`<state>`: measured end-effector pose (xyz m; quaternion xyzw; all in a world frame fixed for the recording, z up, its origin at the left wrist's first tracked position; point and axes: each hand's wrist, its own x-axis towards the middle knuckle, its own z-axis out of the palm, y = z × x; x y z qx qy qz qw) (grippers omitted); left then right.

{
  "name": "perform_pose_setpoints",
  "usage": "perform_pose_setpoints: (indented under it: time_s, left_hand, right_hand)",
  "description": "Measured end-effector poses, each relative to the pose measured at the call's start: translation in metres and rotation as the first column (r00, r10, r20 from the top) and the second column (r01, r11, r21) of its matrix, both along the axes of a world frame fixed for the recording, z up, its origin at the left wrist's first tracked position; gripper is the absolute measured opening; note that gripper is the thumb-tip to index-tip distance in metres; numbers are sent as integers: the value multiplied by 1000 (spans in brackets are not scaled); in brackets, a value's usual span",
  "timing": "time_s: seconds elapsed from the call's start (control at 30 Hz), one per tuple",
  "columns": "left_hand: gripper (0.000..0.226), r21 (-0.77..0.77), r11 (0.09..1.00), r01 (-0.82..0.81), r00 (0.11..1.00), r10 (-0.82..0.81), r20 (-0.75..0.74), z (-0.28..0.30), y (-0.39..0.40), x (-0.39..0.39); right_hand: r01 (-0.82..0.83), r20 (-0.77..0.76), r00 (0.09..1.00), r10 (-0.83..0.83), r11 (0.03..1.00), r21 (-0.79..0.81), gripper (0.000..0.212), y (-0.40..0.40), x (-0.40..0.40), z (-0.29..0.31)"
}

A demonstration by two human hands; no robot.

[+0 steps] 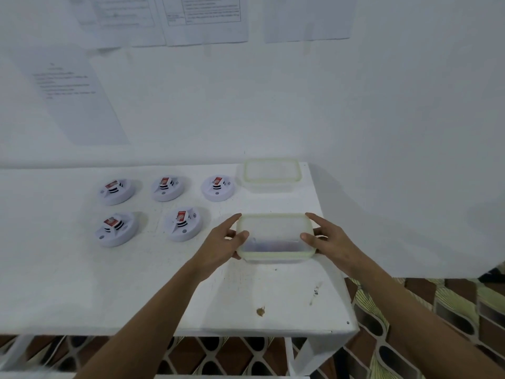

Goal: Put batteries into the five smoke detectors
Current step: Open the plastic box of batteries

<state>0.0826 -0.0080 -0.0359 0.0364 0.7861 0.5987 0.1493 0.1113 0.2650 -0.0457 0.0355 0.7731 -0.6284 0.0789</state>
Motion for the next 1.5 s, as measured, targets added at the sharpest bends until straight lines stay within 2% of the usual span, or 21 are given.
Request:
perform_pose_setpoints:
  time_s: [0.23, 0.3, 0.43, 0.57, 0.63, 0.77, 0.9, 0.93, 1.0, 1.07, 1.1, 1.17, 1.23, 1.33, 1.4, 1.5]
  left_hand:
    - [43, 42, 991, 129, 990, -131, 46, 2, -3, -5]
    - [43, 58, 991, 120, 992, -122, 36, 0, -2, -4]
    - [47, -48, 995, 87, 995, -89, -38, 3, -1, -7]
    - [35, -35, 991, 126, 991, -127, -51, 7, -3, -7]
    - [37, -10, 994, 106, 994, -106, -21, 6, -2, -7]
    - [71, -106, 994, -29, 999, 33, 34, 9, -2, -3]
    - [102, -108, 994, 14, 996, -4, 92, 6, -2, 18]
    - [106, -119, 993, 15, 996, -4, 90, 5, -2, 22]
    - [109, -143, 990, -10, 998, 19, 64, 5, -2, 20]
    - [106, -110, 992, -56, 998, 60, 32, 8, -2, 14]
    - [103, -95, 991, -94, 995, 95, 5, 9, 0, 10]
    - [93, -117, 971, -209, 976, 200, -82, 11, 4, 7]
    - [89, -126, 952, -280, 959, 271, -85, 8, 9, 9]
    - [91, -85, 980, -181, 982, 184, 37, -2, 19, 26]
    - [86, -72, 989, -127, 990, 131, 52, -4, 22, 34]
    - [94, -33, 992, -122, 991, 124, 54, -3, 20, 34]
  right_hand:
    - [-76, 6, 997, 76, 997, -2, 61, 4, -5, 2]
    - [-86, 8, 996, 86, 996, -29, 61, 4, -7, -1]
    - [-112, -3, 994, 112, 991, -70, 59, 4, -8, -8]
    - [-92, -44, 995, 93, 996, 10, 61, 4, -11, -5]
    - [-114, -37, 992, 117, 991, 66, 61, 6, -13, -2]
    - [-36, -59, 997, 49, 979, 201, 59, 5, -11, 2]
    - [28, -77, 997, -14, 983, 180, 44, 1, 5, -2]
    - [44, -85, 996, -27, 977, 210, 48, 2, 8, -4]
    - [28, -77, 997, -6, 960, 277, 71, 6, 9, -5]
    - [-93, -33, 993, 109, 942, 323, 101, 9, 4, 1]
    - [-159, -5, 986, 169, 934, 321, 108, 8, 2, 7]
    - [-209, 29, 978, 208, 952, 225, 101, 1, 1, 18]
    - [-160, 50, 987, 155, 977, 139, 86, -7, 2, 23]
    - [-157, 97, 985, 144, 977, 141, 76, -16, 4, 19]
    - [-154, 105, 984, 141, 980, 127, 72, -21, 6, 13]
    - [-99, 64, 993, 95, 993, 69, 69, -26, 9, 7]
